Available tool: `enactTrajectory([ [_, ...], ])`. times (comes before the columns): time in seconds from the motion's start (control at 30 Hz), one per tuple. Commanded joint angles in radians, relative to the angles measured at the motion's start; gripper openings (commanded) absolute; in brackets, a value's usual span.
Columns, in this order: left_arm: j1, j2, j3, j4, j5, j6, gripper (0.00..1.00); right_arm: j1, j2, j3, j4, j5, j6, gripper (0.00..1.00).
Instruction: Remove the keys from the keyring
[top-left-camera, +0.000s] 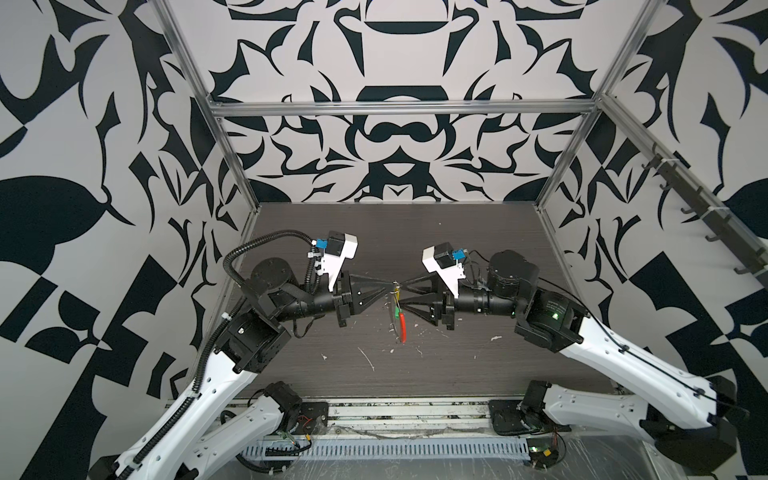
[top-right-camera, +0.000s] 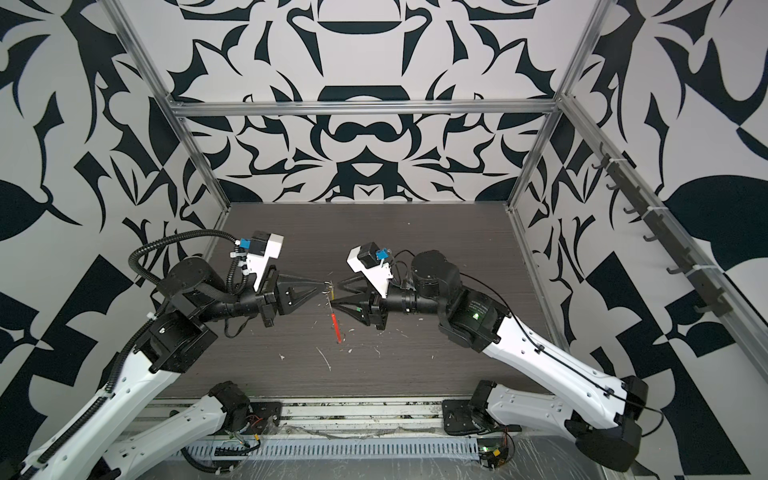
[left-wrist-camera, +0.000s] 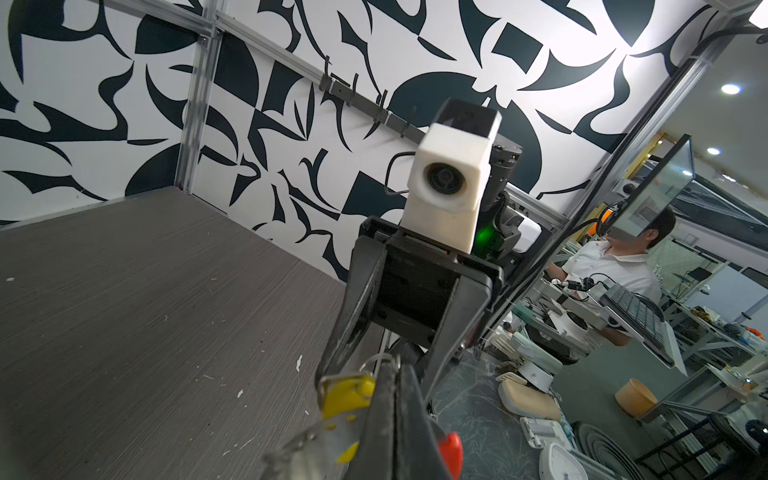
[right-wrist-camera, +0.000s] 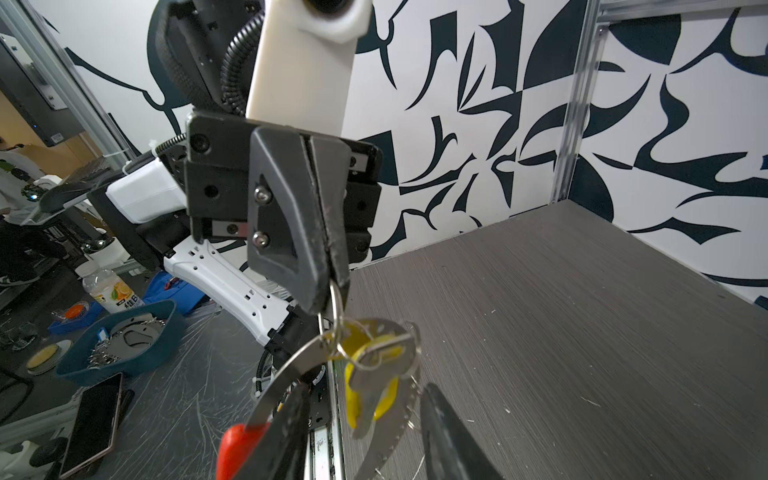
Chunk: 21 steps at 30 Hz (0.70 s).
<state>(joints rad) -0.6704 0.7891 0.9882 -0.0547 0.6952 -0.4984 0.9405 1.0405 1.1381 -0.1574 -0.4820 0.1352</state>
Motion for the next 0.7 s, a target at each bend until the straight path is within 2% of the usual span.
enactTrajectory([
  [0.0, -0.003, -0.002, -0.019, 0.052, 0.024, -0.015, 0.0, 0.014, 0.004, 0.04, 0.057, 0.049, -0.035, 0.46],
  [0.17, -0.003, -0.007, -0.022, 0.052, 0.029, -0.017, 0.0, 0.018, 0.007, 0.044, 0.052, 0.096, -0.055, 0.45],
  [0.53, -0.003, -0.004, -0.027, 0.052, 0.043, -0.023, 0.0, 0.024, 0.013, 0.074, 0.042, 0.105, -0.081, 0.37],
  [0.67, -0.003, -0.004, -0.027, 0.053, 0.051, -0.023, 0.0, 0.028, 0.015, 0.075, 0.041, 0.095, -0.091, 0.41],
])
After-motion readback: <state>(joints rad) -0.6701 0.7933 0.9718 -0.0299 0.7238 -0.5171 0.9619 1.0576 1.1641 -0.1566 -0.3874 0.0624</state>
